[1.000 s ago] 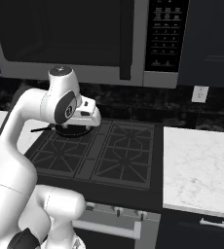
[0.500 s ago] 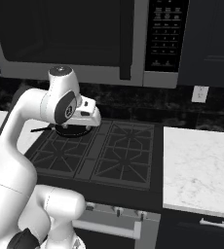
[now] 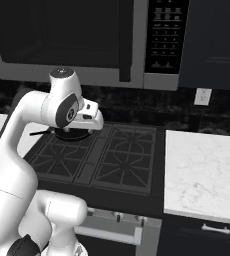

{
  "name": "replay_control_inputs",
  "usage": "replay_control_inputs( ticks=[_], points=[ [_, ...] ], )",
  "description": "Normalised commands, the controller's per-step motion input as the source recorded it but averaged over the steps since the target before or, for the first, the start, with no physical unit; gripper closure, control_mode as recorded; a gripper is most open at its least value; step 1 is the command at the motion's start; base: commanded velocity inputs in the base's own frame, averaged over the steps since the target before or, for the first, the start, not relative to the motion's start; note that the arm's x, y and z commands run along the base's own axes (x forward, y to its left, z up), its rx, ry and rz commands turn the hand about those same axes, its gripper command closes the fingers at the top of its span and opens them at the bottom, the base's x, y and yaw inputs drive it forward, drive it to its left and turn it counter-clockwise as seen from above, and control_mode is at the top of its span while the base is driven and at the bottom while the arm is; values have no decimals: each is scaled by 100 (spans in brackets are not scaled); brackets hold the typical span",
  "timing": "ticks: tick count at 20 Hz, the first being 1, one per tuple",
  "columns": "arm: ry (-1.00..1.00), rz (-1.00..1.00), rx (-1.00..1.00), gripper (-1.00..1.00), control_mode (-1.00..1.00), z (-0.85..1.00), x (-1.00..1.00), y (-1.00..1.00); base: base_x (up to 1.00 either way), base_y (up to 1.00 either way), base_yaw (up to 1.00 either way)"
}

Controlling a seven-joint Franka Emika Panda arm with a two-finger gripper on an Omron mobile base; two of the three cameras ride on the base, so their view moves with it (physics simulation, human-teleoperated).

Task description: Turn off the rear left burner of the stove.

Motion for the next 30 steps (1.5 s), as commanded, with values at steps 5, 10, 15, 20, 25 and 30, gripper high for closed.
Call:
replay_control_inputs(
  ticks=[5, 10, 15, 20, 25, 30],
  points=[
    [0, 0, 0, -100, 100, 0, 0, 0, -2, -29, 0],
    [0, 0, 0, -100, 100, 0, 0, 0, -2, -30, 0],
    [0, 0, 0, -100, 100, 0, 0, 0, -7, -34, 0],
    [0, 0, 0, -100, 100, 0, 0, 0, -7, -32, 0],
    [0, 0, 0, -100, 100, 0, 0, 0, -4, -23, 0],
    [0, 0, 0, -100, -100, 0, 0, 0, 0, 0, 0]
  ],
)
